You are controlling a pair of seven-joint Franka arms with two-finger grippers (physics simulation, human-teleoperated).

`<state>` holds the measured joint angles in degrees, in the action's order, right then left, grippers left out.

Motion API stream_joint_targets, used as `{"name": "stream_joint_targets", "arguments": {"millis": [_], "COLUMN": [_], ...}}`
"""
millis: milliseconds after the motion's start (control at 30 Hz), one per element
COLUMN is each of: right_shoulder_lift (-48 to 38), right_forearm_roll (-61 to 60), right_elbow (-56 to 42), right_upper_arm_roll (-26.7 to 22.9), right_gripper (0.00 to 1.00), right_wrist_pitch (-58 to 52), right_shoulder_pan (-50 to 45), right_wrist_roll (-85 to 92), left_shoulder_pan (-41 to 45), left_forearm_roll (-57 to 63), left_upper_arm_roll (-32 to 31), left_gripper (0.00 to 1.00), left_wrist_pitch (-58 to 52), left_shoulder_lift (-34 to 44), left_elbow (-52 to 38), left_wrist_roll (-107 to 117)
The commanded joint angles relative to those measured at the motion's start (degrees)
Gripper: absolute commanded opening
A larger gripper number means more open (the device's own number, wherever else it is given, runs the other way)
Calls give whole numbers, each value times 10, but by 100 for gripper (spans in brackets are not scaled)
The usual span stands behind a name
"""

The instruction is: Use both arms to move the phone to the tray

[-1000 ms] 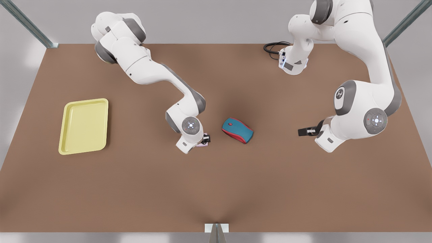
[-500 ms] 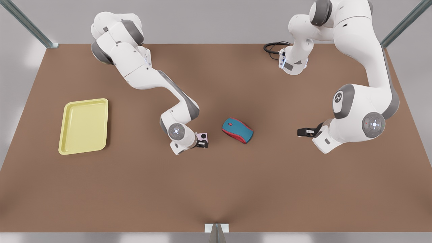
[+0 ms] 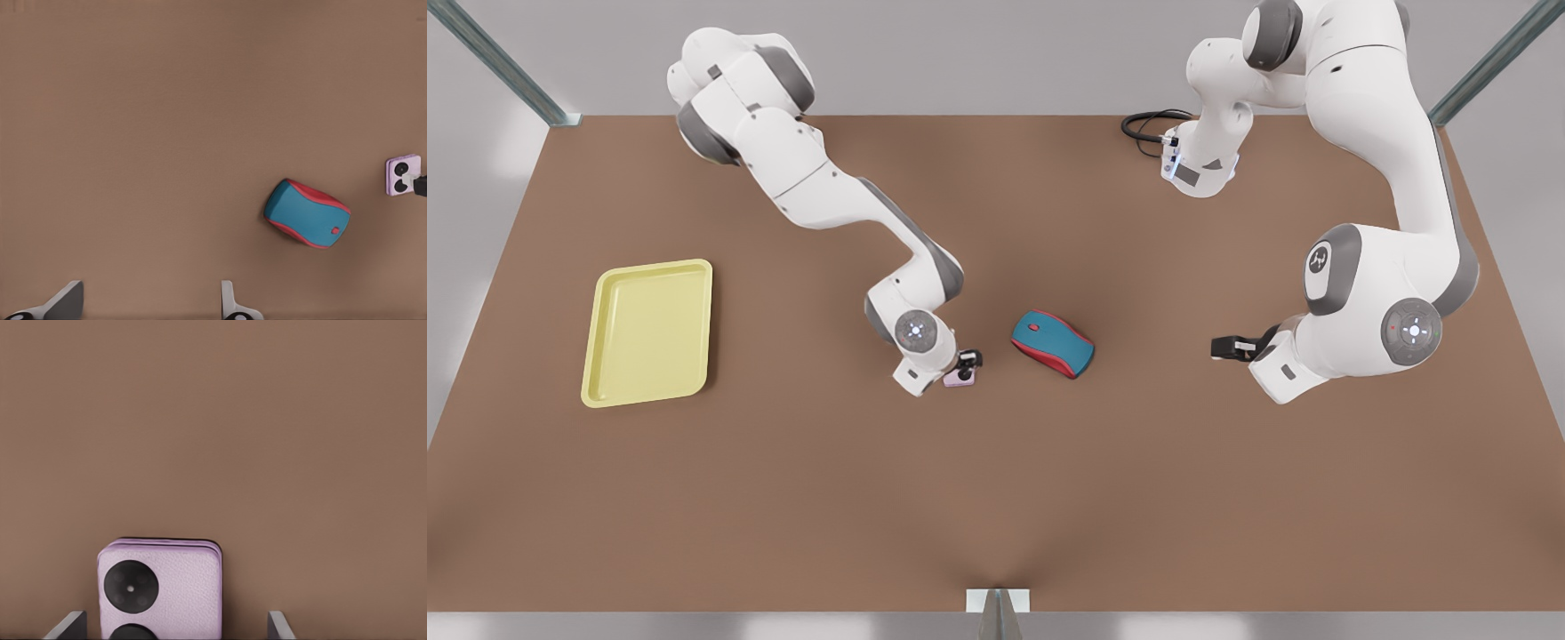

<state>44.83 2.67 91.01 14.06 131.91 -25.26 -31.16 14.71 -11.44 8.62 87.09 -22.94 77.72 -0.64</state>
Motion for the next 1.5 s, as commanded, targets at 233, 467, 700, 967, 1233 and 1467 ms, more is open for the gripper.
{"name": "stream_joint_targets", "arguments": {"millis": [233,467,700,967,1233,1467], "right_shoulder_lift": [24,39,42,41,45,35], "right_forearm_roll": [58,57,58,57,56,55], "right_elbow": [-37,-45,-46,-52,-51,-52], "right_upper_arm_roll": [-11,-11,-11,-11,-11,-11], "right_gripper": [100,100,92,90,83,82], "right_wrist_pitch": [-46,-38,-30,-28,-19,-22], "right_shoulder_pan": [-36,-38,-38,-38,-38,-34], "right_wrist_roll": [122,107,100,100,98,100], "left_shoulder_pan": [0,0,0,0,0,0], "left_forearm_roll": [0,0,0,0,1,0], "left_upper_arm_roll": [0,0,0,-1,-1,-1], "left_gripper": [100,100,100,100,100,100], "left_wrist_pitch": [0,0,0,2,3,3], "left_shoulder_lift": [-4,-5,-5,-7,-8,-8], "left_elbow": [0,0,0,0,0,0], "left_wrist_roll": [-27,-27,-27,-27,-27,-27]}}
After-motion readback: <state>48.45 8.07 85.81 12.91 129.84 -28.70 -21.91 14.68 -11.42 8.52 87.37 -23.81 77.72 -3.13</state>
